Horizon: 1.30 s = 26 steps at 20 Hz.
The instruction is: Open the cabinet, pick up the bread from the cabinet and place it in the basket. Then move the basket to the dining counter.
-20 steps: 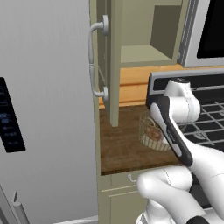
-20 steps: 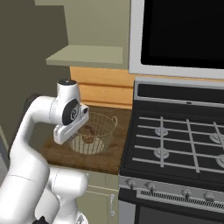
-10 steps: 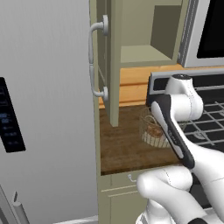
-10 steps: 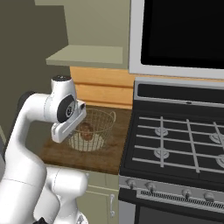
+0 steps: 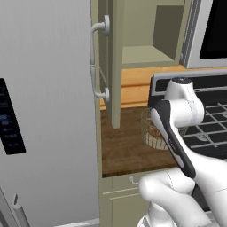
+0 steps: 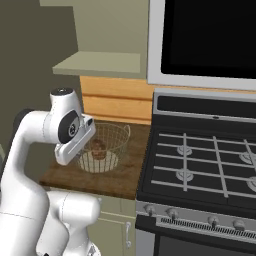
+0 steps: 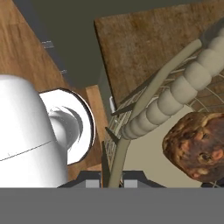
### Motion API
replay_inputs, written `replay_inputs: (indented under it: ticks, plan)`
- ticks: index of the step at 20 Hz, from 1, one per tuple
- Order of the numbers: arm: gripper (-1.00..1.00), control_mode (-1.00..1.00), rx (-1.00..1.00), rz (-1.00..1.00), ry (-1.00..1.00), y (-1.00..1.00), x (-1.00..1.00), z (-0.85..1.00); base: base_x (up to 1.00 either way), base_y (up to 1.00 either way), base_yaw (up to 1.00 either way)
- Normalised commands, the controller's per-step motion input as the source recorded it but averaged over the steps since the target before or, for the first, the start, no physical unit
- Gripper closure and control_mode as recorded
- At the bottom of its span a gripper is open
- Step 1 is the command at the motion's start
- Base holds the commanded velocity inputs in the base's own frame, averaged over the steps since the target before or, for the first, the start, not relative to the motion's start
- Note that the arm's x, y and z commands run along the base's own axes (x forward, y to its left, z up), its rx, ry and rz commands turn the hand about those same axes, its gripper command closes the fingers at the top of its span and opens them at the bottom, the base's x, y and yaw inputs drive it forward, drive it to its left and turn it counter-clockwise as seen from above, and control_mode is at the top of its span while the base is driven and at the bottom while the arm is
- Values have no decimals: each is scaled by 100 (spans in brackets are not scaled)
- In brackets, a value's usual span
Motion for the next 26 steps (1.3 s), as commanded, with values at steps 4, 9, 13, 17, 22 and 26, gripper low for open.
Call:
replay_inputs:
  ticks: [4, 9, 13, 17, 22, 26]
  plan:
    - [100, -100, 0, 0, 0, 0, 0, 0, 0, 0, 0]
    - [100, -100, 0, 0, 0, 0, 0, 0, 0, 0, 0]
    - [100, -100, 1, 0, -1, -1, -12, 0, 0, 0, 0]
    - [100, 100, 0, 0, 0, 0, 0, 0, -90, -19, 0]
    - [100, 100, 0, 0, 0, 0, 0, 0, -76, -31, -17]
    - [100, 100, 0, 0, 0, 0, 0, 0, -5, 3, -69]
